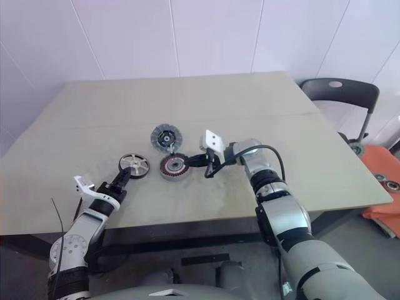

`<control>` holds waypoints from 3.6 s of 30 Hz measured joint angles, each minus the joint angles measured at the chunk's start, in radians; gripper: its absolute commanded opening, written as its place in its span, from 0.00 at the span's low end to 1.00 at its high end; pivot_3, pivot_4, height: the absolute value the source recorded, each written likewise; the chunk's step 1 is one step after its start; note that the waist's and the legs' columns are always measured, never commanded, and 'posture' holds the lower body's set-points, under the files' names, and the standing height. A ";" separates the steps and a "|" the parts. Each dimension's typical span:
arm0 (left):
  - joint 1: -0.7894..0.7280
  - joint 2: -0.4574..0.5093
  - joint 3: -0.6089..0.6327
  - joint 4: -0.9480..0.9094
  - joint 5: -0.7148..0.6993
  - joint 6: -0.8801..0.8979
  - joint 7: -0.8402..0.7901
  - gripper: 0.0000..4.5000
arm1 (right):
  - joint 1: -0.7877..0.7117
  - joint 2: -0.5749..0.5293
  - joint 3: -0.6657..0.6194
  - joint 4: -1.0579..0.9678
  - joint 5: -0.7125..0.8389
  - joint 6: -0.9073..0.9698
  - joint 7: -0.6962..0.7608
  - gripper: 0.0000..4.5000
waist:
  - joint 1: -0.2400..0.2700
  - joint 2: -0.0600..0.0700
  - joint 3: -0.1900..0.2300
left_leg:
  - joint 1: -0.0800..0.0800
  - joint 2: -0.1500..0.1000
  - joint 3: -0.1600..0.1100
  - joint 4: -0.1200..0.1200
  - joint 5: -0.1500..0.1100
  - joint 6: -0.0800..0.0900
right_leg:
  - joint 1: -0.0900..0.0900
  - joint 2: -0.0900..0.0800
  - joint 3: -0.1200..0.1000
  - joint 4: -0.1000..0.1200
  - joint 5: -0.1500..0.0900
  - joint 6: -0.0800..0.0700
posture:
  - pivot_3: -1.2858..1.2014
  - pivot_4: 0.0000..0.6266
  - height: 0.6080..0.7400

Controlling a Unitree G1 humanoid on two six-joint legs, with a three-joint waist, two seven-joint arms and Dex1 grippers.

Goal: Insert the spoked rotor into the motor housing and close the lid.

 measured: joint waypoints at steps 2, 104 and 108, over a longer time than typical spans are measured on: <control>0.023 0.006 -0.001 -0.025 -0.034 0.027 -0.025 0.09 | 0.000 0.001 0.000 0.002 -0.001 0.000 -0.001 0.00 | 0.001 0.000 0.000 | -0.001 0.000 0.000 0.000 0.000 0.000 | -0.001 0.000 0.000 0.000 0.000 0.000 | 0.52 0.00 1.00; -0.088 0.039 -0.102 0.064 -0.125 0.238 -0.052 0.45 | -0.016 -0.092 -0.021 0.024 -0.002 -0.080 -0.043 0.00 | -0.025 -0.002 0.002 | 0.001 0.000 0.000 -0.001 0.000 0.000 | 0.000 0.003 0.003 0.000 0.001 0.002 | 0.52 0.00 1.00; -0.013 0.141 -0.058 -0.010 -0.171 0.303 -0.047 0.45 | -0.015 -0.092 -0.018 0.025 -0.005 -0.086 -0.053 0.00 | -0.019 -0.002 0.002 | 0.000 0.001 -0.001 -0.003 0.000 0.000 | -0.002 0.002 0.002 0.000 0.001 0.002 | 0.52 0.00 1.00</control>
